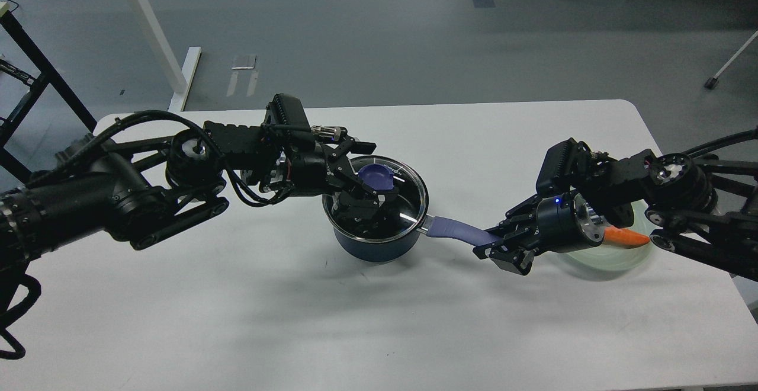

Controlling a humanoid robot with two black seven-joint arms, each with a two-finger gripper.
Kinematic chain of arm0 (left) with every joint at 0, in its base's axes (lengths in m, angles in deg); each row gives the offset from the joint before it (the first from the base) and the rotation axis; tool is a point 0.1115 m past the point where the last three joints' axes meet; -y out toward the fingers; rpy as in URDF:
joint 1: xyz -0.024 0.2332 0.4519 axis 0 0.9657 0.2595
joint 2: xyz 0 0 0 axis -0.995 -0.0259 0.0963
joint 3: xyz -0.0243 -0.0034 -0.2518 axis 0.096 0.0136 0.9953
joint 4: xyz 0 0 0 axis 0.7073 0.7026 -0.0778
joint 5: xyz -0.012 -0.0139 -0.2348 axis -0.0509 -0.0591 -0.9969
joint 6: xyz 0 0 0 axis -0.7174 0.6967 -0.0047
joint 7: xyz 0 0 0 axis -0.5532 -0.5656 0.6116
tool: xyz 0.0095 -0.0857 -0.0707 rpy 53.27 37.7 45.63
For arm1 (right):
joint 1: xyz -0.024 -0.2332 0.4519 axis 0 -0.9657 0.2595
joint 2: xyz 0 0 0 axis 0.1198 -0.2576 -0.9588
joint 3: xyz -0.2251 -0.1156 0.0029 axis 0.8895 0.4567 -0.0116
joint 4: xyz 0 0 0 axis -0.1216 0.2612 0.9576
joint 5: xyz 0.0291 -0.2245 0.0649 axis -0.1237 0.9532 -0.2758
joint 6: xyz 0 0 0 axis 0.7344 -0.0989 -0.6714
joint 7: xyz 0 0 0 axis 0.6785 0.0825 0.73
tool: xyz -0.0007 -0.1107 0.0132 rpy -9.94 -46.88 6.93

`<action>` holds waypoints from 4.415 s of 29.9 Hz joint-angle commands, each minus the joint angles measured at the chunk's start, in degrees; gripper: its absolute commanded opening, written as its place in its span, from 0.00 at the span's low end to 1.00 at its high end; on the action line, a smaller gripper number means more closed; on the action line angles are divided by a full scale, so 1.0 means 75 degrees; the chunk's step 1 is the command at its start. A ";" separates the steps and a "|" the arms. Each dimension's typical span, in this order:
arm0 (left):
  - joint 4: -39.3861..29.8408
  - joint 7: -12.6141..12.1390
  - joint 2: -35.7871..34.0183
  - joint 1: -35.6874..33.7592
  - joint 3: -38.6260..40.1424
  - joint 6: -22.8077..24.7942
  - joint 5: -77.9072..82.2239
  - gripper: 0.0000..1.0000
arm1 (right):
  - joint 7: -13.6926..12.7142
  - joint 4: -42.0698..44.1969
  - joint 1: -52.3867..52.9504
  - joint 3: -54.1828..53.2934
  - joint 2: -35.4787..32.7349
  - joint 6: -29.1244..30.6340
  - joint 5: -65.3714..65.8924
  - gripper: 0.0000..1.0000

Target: Open pot lid

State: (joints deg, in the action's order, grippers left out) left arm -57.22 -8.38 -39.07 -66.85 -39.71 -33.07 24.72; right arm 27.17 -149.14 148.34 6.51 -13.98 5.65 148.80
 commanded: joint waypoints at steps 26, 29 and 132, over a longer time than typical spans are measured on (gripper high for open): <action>0.0408 -0.0001 0.0109 0.0217 -0.0190 -0.0186 0.0026 0.32 | 0.0000 0.0000 -0.0001 -0.0003 0.0000 0.0000 -0.0011 0.21; 0.0315 -0.0001 -0.0019 0.0159 -0.0144 -0.0186 -0.0009 0.32 | 0.0000 0.0000 -0.0001 -0.0003 0.0000 0.0000 -0.0011 0.21; 0.0056 -0.0001 -0.3864 0.1693 0.0723 0.1536 -1.4470 0.99 | 0.0000 0.0024 -0.0071 -0.0038 -0.0106 -0.0012 -0.0011 0.32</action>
State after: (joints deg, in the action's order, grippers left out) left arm -56.99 -8.41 -68.47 -54.21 -35.54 -21.03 -82.93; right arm 27.17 -148.96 147.82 6.11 -14.76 5.55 148.71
